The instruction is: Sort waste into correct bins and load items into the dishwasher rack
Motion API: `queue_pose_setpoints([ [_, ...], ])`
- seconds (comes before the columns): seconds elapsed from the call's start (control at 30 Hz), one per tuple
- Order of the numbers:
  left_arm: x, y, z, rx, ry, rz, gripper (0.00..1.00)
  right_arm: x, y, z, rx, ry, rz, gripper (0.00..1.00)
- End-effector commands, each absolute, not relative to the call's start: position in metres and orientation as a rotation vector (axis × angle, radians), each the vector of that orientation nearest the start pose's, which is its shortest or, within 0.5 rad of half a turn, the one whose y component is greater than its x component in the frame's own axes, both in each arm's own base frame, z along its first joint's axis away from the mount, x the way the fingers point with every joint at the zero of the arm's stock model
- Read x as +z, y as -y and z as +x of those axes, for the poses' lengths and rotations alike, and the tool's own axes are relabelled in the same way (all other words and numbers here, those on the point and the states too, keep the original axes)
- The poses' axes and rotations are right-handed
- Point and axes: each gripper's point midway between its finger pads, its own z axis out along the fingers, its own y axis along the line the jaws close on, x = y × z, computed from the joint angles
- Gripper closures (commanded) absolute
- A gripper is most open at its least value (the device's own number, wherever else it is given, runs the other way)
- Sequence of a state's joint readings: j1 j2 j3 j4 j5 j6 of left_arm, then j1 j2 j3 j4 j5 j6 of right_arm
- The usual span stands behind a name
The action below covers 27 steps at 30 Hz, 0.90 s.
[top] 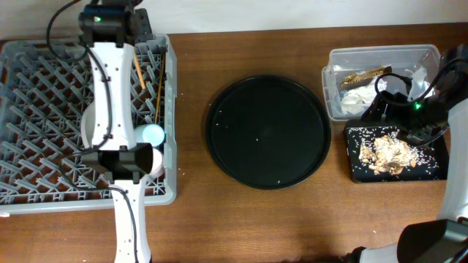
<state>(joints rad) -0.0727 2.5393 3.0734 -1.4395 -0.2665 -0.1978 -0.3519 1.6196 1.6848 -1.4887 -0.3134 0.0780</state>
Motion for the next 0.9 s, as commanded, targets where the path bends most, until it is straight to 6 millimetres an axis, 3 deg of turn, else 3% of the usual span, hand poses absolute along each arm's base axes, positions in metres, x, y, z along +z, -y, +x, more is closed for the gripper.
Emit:
queue_pose_setpoints([
  [0.0,0.238,0.014,0.568,0.079,-2.496,-0.138,0.99,0.218,0.059,0.307,0.409,-2.862,0.587,0.02],
  [0.37,0.173,0.025,0.563,0.097,-2.663,-0.121,0.99,0.218,0.059,0.307,0.409,-2.862,0.587,0.02],
  [0.6,0.171,0.026,0.568,0.094,-2.649,-0.121,0.94,0.218,0.059,0.307,0.409,-2.861,0.586,0.01],
  [0.63,0.171,0.027,0.568,0.093,-2.649,-0.119,0.92,0.218,0.059,0.307,0.409,-2.861,0.586,0.01],
  [0.73,0.171,0.030,0.568,0.091,-2.650,-0.110,0.69,0.218,0.059,0.307,0.409,-2.861,0.586,0.02],
  [0.87,0.171,0.034,0.568,0.090,-2.650,-0.102,0.51,0.218,0.059,0.307,0.409,-2.861,0.586,0.02],
])
